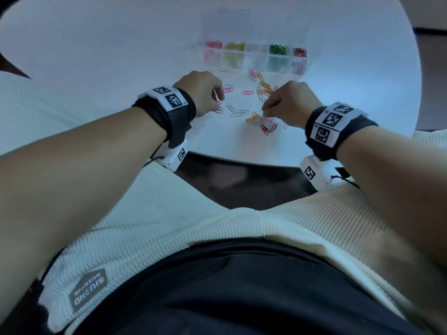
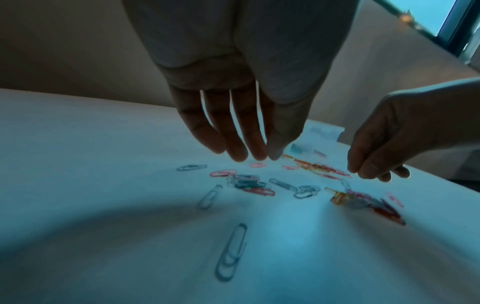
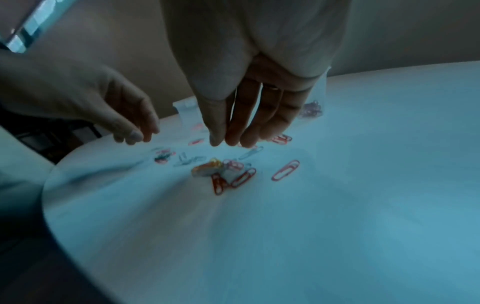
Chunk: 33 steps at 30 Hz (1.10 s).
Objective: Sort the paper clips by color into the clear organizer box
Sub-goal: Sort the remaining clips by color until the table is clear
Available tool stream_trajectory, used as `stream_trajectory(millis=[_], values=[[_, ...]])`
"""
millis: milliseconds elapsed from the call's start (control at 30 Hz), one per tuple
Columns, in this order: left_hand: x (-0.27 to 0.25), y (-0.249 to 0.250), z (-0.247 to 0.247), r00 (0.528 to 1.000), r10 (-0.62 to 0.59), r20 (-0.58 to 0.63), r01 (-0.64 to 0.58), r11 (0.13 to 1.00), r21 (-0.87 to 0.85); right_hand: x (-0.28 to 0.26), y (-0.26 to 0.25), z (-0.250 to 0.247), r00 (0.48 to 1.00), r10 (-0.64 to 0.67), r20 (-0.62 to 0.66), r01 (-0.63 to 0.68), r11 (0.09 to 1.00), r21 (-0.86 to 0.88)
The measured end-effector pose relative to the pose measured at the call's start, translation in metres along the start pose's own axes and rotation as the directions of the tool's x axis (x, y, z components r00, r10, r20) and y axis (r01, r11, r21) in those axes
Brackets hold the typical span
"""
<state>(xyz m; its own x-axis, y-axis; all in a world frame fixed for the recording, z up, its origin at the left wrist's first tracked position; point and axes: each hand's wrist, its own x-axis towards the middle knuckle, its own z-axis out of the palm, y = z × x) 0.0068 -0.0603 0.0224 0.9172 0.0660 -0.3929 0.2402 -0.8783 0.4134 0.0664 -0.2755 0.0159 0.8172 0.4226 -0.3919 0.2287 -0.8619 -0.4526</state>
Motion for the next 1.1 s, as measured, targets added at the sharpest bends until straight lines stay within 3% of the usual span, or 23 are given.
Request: stream_trajectory(millis=[200,400,667,833,1000,1100], values=[[0.006,-0.008,0.003,1.000,-0.018,-0.001,0.018,0.999,0.032,0.008,-0.006,0.023,0.993,-0.094,-0.072,0.085,0.989,-0.118],[0.006,0.024,0.021,0.988,0.147,0.043,-0.148,0.988,0.039,0.024,-0.013,0.031,0.999,0.044,-0.011,-0.045,0.987,-0.152],[0.021,0.037,0.049,0.984,0.174,0.047,-0.175,0.984,0.024,0.019,-0.001,0.028,0.992,0.117,-0.057,-0.114,0.992,0.059],[0.031,0.035,0.056,0.986,0.167,0.013,-0.168,0.986,0.006,0.020,-0.001,0.028,0.990,0.136,-0.044,-0.130,0.985,0.115],[0.035,0.034,0.060,0.975,0.222,0.029,-0.224,0.970,0.091,0.022,0.003,0.021,0.988,0.111,-0.105,-0.096,0.986,0.136],[0.038,0.029,0.059,0.975,0.217,0.046,-0.221,0.968,0.118,0.027,0.012,0.016,0.973,0.221,-0.062,-0.181,0.905,0.385]])
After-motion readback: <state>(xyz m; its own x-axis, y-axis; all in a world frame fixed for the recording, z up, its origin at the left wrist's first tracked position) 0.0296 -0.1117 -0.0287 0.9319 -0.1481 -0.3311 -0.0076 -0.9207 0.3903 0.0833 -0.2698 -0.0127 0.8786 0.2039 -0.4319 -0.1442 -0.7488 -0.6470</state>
